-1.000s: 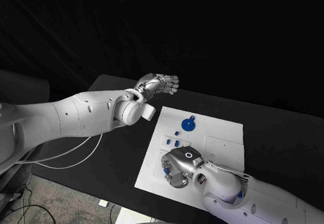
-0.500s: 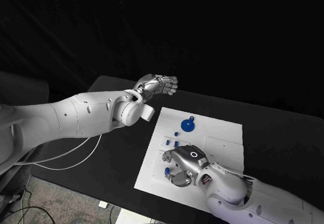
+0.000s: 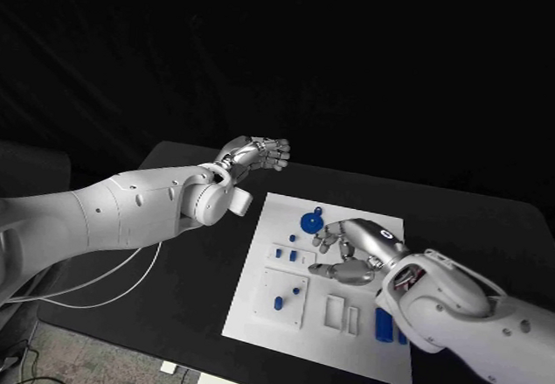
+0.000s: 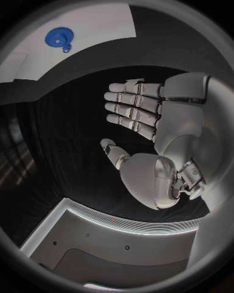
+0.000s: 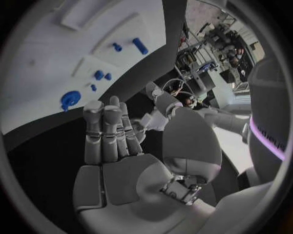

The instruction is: Assemble the parts on the task board

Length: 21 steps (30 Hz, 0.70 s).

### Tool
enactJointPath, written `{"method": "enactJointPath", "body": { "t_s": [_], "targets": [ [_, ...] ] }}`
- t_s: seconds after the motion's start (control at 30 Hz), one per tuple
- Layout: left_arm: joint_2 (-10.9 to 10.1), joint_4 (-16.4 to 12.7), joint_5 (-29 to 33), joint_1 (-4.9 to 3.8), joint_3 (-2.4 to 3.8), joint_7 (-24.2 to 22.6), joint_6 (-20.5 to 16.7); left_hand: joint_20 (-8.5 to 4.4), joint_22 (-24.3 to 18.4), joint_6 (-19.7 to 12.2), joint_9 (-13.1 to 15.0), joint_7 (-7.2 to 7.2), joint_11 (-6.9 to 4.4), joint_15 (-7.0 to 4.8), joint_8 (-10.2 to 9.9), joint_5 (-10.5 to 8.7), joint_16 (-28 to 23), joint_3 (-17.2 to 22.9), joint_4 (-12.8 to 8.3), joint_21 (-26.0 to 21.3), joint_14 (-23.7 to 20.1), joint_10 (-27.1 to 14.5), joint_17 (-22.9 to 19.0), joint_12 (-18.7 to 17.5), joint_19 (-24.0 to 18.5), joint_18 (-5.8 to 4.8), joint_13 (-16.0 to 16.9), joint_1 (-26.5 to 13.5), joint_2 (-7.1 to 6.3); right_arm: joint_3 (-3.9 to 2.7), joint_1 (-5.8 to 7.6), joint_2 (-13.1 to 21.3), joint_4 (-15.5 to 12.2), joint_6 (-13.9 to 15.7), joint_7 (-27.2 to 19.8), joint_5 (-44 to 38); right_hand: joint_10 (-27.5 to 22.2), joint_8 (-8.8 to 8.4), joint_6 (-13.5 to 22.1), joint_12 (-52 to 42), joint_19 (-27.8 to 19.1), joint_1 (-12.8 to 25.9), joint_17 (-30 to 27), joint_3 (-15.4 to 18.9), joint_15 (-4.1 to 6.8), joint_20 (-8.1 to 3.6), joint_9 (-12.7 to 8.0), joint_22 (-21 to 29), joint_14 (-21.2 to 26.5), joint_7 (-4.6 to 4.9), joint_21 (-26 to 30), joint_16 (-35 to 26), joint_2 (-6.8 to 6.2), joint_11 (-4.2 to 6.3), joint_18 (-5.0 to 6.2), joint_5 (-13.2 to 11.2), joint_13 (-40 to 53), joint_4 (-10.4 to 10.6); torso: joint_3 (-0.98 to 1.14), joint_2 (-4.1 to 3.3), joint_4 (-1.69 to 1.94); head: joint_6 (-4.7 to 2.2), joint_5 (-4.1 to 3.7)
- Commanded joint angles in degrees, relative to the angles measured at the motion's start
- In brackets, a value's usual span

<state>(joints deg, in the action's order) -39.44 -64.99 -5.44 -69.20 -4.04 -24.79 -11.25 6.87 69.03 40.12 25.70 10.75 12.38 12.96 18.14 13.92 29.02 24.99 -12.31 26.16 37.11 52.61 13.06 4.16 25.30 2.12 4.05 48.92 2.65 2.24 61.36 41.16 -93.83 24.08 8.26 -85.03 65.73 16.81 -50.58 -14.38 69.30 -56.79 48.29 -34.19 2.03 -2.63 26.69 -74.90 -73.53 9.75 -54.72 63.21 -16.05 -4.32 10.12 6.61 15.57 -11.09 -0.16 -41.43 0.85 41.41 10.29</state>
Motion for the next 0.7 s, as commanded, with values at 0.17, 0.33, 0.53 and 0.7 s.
{"method": "enactJointPath", "body": {
  "t_s": [0.17,0.33,0.53,0.7],
  "targets": [
    [0.44,0.38,0.20,0.22,0.02,-0.51,0.89,0.16,0.08,0.43,-0.07,1.35,0.22,-0.13,0.03,-0.21,-0.34,0.08,-0.35,-0.32,-0.40,-0.32,0.10,-0.31,0.08,0.96,-0.09,0.00,-0.40,-0.29,6.06,6.13,3.72,-15.34,-1.45,22.99,1.30,0.60,-0.63,-20.18,0.66,-1.09,-0.10,3.36,4.34,-1.09,0.91,-0.42,-0.46,-2.19,0.70,0.03,3.27,3.67,4.88,0.34,16.10,-0.05,0.29,0.61,-0.39,-1.26,-2.03],
    [0.77,0.57,0.20,0.63,0.01,-0.65,1.07,0.16,0.09,0.41,-0.09,1.36,0.19,-0.15,0.02,-0.30,-0.39,-0.04,-0.33,-0.37,-0.48,-0.34,0.11,-0.30,0.08,0.95,-0.09,-0.15,-0.59,-0.25,6.61,8.71,5.34,-20.73,2.82,26.34,-1.29,0.92,-1.69,-34.57,1.52,0.68,0.23,3.62,3.94,-1.35,1.63,-0.84,-1.32,-2.69,0.34,0.70,5.02,3.91,4.88,-0.44,29.03,1.81,0.49,1.09,-0.63,-1.62,-3.69],
    [0.96,0.36,0.20,1.16,0.00,-0.68,1.00,0.12,0.14,0.33,-0.14,1.37,0.12,-0.20,-0.03,-0.55,-0.49,-0.25,-0.59,-0.49,-0.66,-0.31,0.11,-0.25,0.01,0.94,-0.06,-0.19,-1.26,0.75,6.61,11.68,5.45,-24.10,7.14,26.34,-2.35,0.79,-1.61,-39.20,1.85,2.31,0.69,3.72,3.87,-1.42,1.95,-1.13,-1.52,-2.79,-0.09,1.34,5.65,3.91,4.88,-0.23,33.55,3.28,0.80,1.61,-0.99,-1.11,-5.34],
    [0.88,-0.03,0.20,1.59,-0.02,-0.69,1.12,0.02,0.48,0.43,-0.26,1.32,0.02,-0.30,0.02,-6.15,-0.64,-0.51,-1.36,-0.83,-0.88,-0.27,0.29,-0.22,-0.05,0.80,-0.04,0.27,-2.47,2.61,6.61,14.30,3.27,-28.25,14.50,26.83,-2.79,2.40,-3.69,-50.80,2.16,8.95,4.72,10.86,4.77,-2.90,3.80,-1.54,-1.43,-3.90,-3.68,6.38,9.84,4.92,4.88,9.30,43.80,2.28,0.95,2.06,-1.20,-0.44,-6.75]
  ]
}}
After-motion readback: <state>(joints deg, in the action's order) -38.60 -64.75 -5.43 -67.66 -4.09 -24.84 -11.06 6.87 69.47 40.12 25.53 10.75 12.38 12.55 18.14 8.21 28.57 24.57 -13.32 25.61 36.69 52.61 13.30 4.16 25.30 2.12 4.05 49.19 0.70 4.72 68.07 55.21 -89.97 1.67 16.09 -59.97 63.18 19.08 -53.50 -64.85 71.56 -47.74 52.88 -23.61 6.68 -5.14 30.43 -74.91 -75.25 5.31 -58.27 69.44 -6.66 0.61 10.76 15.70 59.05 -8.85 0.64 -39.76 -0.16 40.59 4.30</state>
